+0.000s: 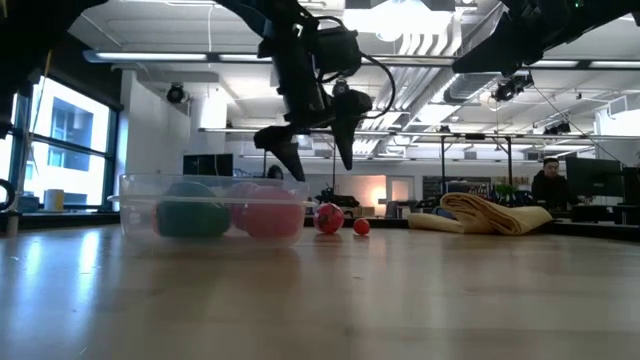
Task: Pick and placing Produce into tupperware
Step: Put the dragon fruit into the transparent container
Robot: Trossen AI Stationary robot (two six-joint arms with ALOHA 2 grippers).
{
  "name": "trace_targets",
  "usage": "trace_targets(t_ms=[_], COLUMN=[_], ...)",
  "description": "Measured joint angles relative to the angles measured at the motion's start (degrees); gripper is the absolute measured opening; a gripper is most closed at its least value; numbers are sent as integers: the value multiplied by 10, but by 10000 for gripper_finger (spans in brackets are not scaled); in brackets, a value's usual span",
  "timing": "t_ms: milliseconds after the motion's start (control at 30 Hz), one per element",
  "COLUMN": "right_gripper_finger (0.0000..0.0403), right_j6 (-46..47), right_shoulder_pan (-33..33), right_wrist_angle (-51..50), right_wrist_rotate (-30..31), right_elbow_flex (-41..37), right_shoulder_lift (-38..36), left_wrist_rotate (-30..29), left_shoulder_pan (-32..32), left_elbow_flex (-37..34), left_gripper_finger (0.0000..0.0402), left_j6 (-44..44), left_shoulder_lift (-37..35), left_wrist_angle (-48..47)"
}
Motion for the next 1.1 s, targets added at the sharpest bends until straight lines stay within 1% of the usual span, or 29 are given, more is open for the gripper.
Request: trace_targets(t_ms=[133,233,367,500,667,733,800,900,967,1100], right_gripper_finger=[0,0,0,0,0,0,0,0,0,0], right_j6=[0,0,0,0,0,0,0,0,0,0], right_shoulder_pan=[0,0,0,0,0,0,0,0,0,0], right_wrist_angle=[-1,-4,-4,-4,-4,-5,-5,-6,-9,-12], right_wrist_rotate=[0,0,0,0,0,0,0,0,0,0], right_elbow_flex=[0,0,0,0,0,0,0,0,0,0], right_shoulder_lift=[0,0,0,0,0,0,0,0,0,0], left_wrist_rotate=[-15,-38,-45,-53,-56,-56,-54,-29,-25,-25], left_shoulder_pan=[0,0,0,0,8,17,20,31,32,31], left_elbow_flex=[-1,0,0,0,1,-2,1,-1,-1,0], left_gripper_finger=[400,400,399,399,399,399,399,399,399,399], left_j6=[11,22,30,20,12,7,-4,-9,-13,-34], left_shoulder_lift=[8,7,7,13,23,29,40,55,65,73], left_wrist_angle=[2,6,6,20,38,29,46,45,67,69])
